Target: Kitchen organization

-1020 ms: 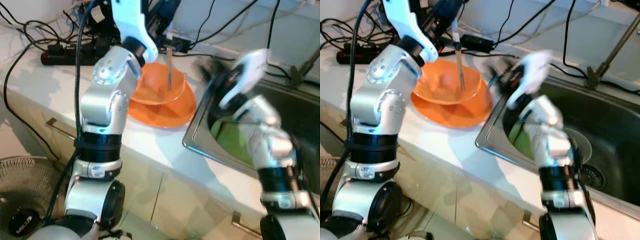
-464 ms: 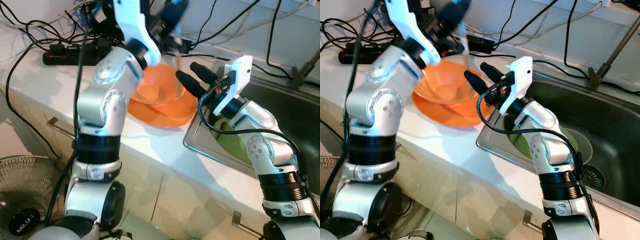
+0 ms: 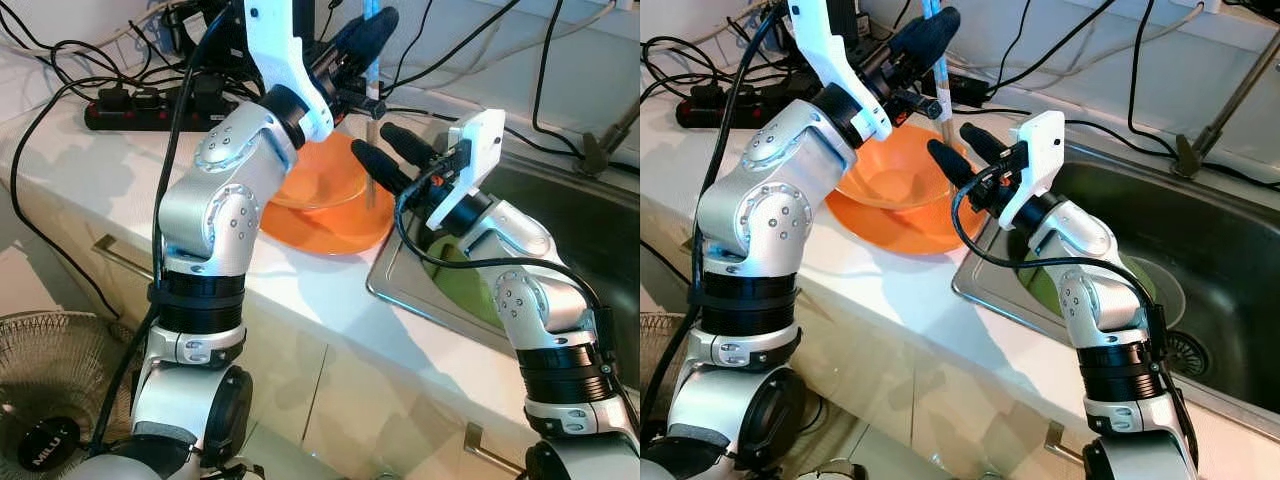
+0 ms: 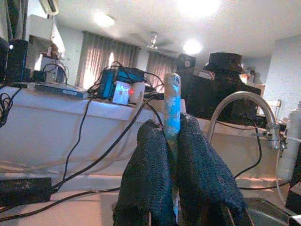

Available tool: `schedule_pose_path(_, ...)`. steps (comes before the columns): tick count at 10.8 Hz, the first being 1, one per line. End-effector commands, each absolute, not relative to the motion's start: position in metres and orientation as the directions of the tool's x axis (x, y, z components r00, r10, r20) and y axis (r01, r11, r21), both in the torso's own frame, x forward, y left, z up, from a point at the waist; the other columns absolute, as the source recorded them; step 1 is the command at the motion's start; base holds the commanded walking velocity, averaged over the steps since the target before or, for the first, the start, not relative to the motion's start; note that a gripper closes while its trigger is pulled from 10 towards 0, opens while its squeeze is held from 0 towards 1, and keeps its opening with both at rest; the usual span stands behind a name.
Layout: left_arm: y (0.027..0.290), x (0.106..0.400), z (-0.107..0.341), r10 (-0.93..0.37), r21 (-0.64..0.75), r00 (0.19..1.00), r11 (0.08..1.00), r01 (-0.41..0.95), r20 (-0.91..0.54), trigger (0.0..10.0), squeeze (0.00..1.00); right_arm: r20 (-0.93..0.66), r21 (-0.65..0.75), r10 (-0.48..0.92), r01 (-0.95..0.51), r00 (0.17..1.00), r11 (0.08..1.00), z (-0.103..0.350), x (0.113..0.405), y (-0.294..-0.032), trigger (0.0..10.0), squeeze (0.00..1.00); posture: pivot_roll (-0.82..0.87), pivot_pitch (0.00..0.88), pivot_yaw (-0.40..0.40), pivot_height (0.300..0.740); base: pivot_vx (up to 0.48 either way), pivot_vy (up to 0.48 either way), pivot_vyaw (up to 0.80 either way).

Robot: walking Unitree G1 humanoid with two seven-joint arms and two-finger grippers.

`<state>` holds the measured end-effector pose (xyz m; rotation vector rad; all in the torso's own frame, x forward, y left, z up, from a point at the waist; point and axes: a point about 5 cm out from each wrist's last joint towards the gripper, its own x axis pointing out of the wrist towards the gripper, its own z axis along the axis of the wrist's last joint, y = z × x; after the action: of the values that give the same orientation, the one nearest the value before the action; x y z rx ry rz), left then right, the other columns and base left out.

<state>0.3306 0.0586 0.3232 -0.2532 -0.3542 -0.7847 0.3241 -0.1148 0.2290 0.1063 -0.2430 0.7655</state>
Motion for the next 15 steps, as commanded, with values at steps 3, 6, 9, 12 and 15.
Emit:
schedule_pose_path(3,0.0502,0.3241,0.3289,-0.679,-0.06,0.61,0.647,0.76,0.409,10.0,0.0,0.236,0.017,0.65,-0.672,0.722,0.74,0.2267,0.3273,-0.1179,0.0,0.0,0.06,0.037,-0.074,0.74,0.0,0.0,0.0)
schedule_pose_path(6,0.0481,0.3224,0.3285,-0.686,-0.065,0.601,0.635,0.77,0.409,10.0,0.0,0.236,0.023,0.654,-0.677,0.719,0.736,0.2252,0.3272,-0.1156,0.0,0.0,0.06,0.035,-0.074,0.74,0.0,0.0,0.0)
schedule_pose_path(9,0.0471,0.3215,0.3285,-0.692,-0.072,0.593,0.623,0.779,0.411,10.0,0.0,0.235,0.026,0.654,-0.677,0.719,0.735,0.2245,0.3275,-0.1147,0.0,0.0,0.06,0.035,-0.074,0.74,0.0,0.0,0.0)
schedule_pose_path(12,0.047,0.3213,0.328,-0.694,-0.068,0.592,0.624,0.779,0.411,10.0,0.0,0.234,0.032,0.648,-0.672,0.725,0.74,0.2231,0.3281,-0.1154,0.0,0.0,0.06,0.037,-0.075,0.74,0.0,0.0,0.0)
schedule_pose_path(15,0.0478,0.3233,0.3235,-0.685,-0.085,0.607,0.632,0.77,0.403,10.0,1.0,0.242,0.041,0.615,-0.641,0.751,0.767,0.2239,0.3314,-0.1199,0.0,0.0,0.06,0.038,-0.075,0.74,0.0,0.0,0.0)
